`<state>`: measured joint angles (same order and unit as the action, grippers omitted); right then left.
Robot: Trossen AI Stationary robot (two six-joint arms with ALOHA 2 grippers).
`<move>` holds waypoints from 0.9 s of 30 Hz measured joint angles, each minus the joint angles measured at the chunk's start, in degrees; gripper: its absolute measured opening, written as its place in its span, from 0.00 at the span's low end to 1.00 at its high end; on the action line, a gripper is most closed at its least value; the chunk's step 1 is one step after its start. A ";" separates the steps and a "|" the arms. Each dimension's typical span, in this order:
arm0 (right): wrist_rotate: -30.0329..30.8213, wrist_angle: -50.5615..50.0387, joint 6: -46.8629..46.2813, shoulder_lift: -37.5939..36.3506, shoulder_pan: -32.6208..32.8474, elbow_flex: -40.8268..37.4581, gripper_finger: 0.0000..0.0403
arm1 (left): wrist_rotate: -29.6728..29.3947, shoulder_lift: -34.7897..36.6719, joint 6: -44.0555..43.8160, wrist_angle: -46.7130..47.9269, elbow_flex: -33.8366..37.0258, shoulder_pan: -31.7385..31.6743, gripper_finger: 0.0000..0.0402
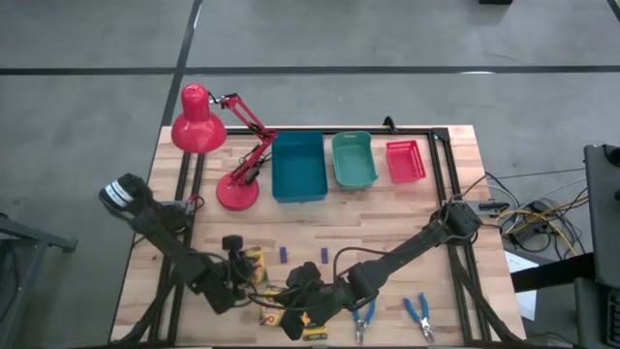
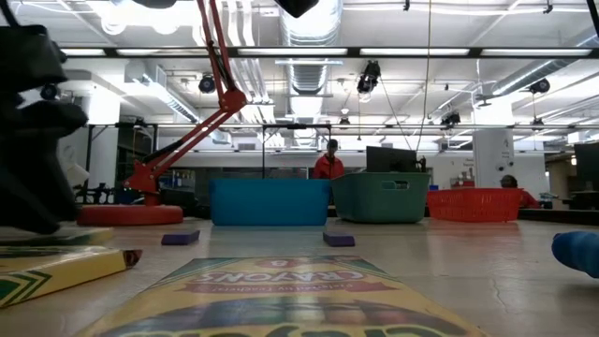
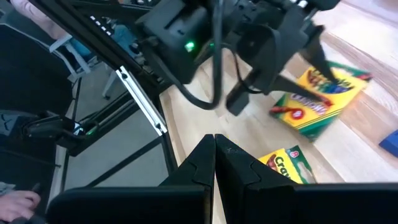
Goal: Pick & Place School Supplies
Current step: Put the crayon box into the blue bin
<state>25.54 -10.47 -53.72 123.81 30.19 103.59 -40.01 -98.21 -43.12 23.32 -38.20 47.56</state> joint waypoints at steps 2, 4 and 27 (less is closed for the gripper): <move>0.02 0.01 -0.91 0.00 -0.02 0.00 0.02 | -0.07 -0.07 5.02 -1.96 0.03 -1.49 0.32; 0.01 -0.01 -2.08 0.00 0.00 0.00 0.02 | -0.23 -0.13 10.29 -5.91 0.13 -2.61 0.32; 0.13 -1.71 -1.29 0.00 -0.34 0.00 0.02 | 4.20 14.31 18.83 -12.31 -5.09 -8.31 0.22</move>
<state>25.67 -12.18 -55.01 123.81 29.85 103.59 -35.81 -83.91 -24.29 11.02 -43.29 39.24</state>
